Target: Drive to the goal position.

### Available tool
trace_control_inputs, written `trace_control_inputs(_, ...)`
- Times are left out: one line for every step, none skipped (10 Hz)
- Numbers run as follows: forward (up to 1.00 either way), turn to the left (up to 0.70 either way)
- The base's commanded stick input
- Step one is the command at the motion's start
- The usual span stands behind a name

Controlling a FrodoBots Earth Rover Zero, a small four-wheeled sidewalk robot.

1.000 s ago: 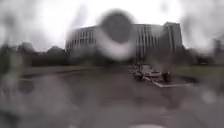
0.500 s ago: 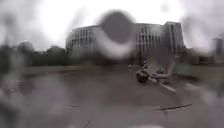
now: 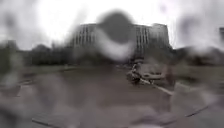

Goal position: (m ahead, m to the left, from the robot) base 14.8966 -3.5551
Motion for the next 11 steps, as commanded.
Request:
trace_control_inputs(1.0, 0.0)
trace_control_inputs(1.0, 0.0)
trace_control_inputs(1.0, 0.0)
trace_control_inputs(1.0, 0.0)
trace_control_inputs(1.0, 0.0)
trace_control_inputs(1.0, 0.0)
trace_control_inputs(1.0, 0.0)
trace_control_inputs(1.0, 0.0)
trace_control_inputs(1.0, 0.0)
trace_control_inputs(1.0, 0.0)
trace_control_inputs(1.0, 0.0)
